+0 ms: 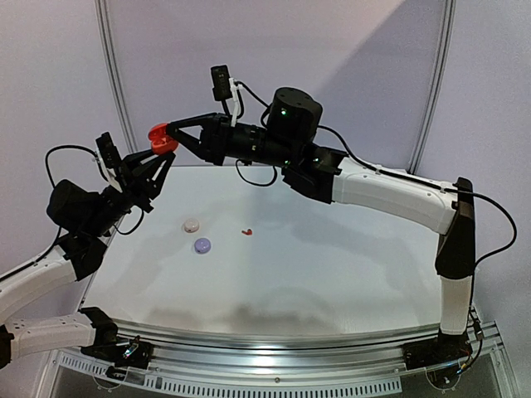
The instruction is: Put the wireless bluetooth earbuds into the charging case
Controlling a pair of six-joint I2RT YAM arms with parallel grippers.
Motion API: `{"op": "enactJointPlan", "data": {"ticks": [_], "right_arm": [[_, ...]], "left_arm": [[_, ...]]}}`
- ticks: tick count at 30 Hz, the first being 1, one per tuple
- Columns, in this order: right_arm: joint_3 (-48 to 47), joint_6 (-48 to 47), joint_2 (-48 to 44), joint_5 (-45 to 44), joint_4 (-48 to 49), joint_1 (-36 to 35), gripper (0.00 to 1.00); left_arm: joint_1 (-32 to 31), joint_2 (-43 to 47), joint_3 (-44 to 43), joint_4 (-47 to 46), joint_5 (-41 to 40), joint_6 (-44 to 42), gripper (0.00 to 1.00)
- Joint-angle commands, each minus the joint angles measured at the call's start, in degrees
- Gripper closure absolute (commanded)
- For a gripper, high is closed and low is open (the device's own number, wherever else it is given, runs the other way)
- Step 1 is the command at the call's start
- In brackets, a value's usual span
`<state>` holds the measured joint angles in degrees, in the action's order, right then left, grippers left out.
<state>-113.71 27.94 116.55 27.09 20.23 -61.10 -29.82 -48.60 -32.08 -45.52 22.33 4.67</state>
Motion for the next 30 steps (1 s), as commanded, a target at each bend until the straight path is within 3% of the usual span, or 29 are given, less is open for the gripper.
{"op": "enactJointPlan", "data": {"ticks": [1, 11, 22, 30], "right_arm": [[0.2, -0.7, 1.0, -1.4, -7.1, -0.2, 0.81], [-0.8, -1.3, 1.2, -2.7, -8.4, -0.1, 0.77], [-1.7, -1.3, -2.0, -6.1, -7.4, 0.0, 0.61], [-2.0, 1.9, -7.4, -15.9, -10.6, 2.3, 0.51]], "left_arm": [[0.3, 1.1, -0.4, -4.1, 0.0, -0.3, 1.0], [0.3, 1.3, -0.4, -3.1, 0.3, 0.4, 1.0], [0.8, 2.7, 0.0, 4.5, -3.4, 5.6, 1.0], [1.9, 4.3, 1.5, 7.0, -4.8, 7.9, 1.0]]}}
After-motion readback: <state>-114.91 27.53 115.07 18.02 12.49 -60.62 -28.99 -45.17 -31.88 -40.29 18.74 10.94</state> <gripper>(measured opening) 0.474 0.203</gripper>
